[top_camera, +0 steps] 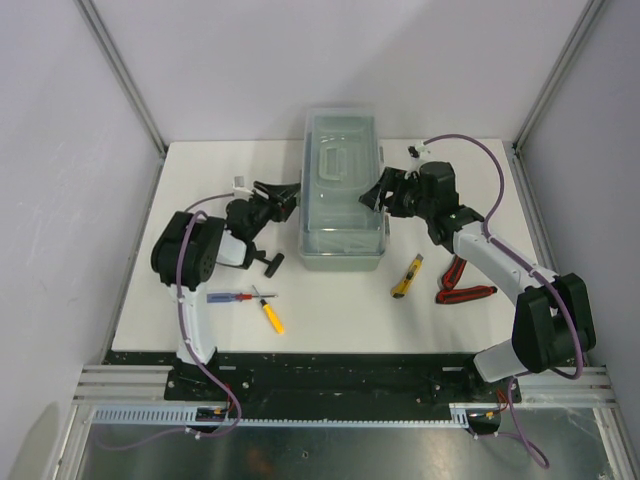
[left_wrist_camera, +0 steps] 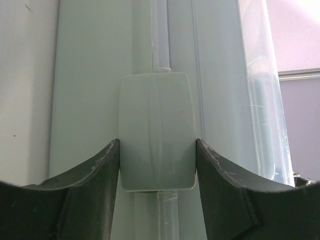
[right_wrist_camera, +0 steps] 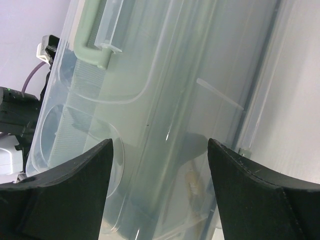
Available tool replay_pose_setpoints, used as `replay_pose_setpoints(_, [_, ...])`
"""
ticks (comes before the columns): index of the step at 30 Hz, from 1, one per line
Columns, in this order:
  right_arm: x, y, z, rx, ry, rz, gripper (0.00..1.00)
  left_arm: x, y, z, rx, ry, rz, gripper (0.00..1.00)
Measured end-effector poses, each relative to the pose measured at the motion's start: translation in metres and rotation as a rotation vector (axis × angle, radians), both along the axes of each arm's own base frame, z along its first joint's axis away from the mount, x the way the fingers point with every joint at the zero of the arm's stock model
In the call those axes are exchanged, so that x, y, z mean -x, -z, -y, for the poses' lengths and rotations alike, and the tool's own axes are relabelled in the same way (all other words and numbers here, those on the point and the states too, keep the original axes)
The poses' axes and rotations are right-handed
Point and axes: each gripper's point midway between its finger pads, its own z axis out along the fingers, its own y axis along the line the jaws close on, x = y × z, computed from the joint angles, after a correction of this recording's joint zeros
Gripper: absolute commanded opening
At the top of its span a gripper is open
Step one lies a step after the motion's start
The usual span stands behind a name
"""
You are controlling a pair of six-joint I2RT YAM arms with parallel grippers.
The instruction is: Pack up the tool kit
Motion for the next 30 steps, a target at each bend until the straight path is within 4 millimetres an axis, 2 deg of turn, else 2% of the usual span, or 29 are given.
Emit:
replay_pose_setpoints(14, [-0.001,0.001,-0.001,0.003,0.003,0.003,0.77,0.003,-0.003,-0.006,-0.116,-0.004,0.072,0.00])
replay_pose_setpoints(17, [-0.001,0.001,-0.001,0.003,0.004,0.003,0.77,0.004,-0.004,-0.007,-0.145,-0.006,0.092,0.03])
replay_pose_setpoints(23, [-0.001,0.001,-0.002,0.003,0.003,0.004,0.77,0.007,-0.013,-0.010,-0.216,-0.007,0.125,0.46])
replay_pose_setpoints(30, [-0.002,0.000,-0.003,0.003,0.002,0.008,0.77,0.013,-0.012,-0.014,-0.253,-0.022,0.141,0.82])
